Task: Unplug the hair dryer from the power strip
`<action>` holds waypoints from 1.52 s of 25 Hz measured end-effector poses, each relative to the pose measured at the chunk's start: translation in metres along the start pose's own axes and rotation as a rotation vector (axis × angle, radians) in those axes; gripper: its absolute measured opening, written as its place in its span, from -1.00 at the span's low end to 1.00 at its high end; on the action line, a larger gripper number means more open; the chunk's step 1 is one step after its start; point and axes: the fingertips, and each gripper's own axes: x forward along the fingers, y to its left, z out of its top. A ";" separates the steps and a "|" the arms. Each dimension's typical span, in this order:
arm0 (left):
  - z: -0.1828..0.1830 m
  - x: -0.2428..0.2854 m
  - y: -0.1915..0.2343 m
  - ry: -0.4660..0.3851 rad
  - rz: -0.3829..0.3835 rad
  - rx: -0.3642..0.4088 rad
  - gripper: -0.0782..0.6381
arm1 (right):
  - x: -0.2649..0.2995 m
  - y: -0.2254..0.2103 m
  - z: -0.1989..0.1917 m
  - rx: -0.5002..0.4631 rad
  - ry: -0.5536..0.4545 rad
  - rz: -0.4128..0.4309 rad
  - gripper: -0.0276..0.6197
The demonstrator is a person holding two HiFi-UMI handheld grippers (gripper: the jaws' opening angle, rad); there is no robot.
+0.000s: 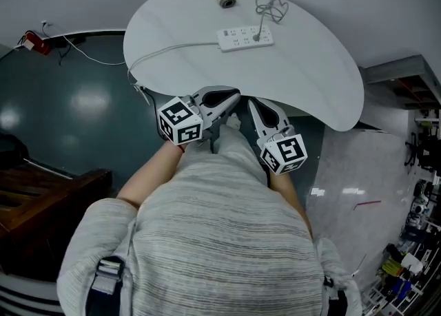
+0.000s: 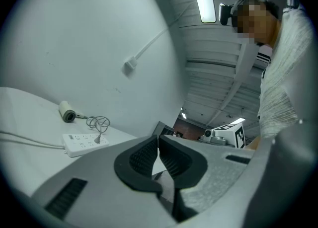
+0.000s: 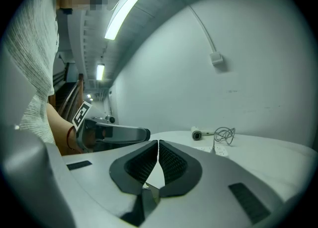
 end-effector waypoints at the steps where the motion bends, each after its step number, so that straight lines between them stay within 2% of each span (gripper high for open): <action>1: 0.001 0.002 0.007 0.005 0.010 0.006 -0.75 | 0.004 -0.007 0.001 0.004 0.001 -0.006 -0.83; 7: -0.001 0.023 0.049 0.072 0.071 0.031 -0.74 | 0.031 -0.055 -0.002 0.025 0.021 -0.003 -0.83; 14: -0.003 0.069 0.105 0.169 0.131 0.067 -0.74 | 0.078 -0.106 -0.008 0.001 0.101 0.088 -0.83; 17: -0.008 0.091 0.136 0.241 0.174 0.117 -0.72 | 0.099 -0.130 -0.014 -0.008 0.135 0.121 -0.83; 24: -0.019 0.135 0.200 0.450 0.228 0.300 -0.25 | 0.144 -0.184 -0.024 -0.052 0.214 0.197 -0.81; 27: -0.026 0.145 0.219 0.547 0.240 0.375 -0.02 | 0.159 -0.200 -0.031 -0.053 0.254 0.226 -0.56; 33: -0.048 0.155 0.249 0.731 0.264 0.449 0.31 | 0.183 -0.226 -0.049 -0.068 0.321 0.265 -0.50; 38: -0.065 0.164 0.273 0.839 0.263 0.527 0.43 | 0.200 -0.230 -0.074 -0.129 0.415 0.304 -0.46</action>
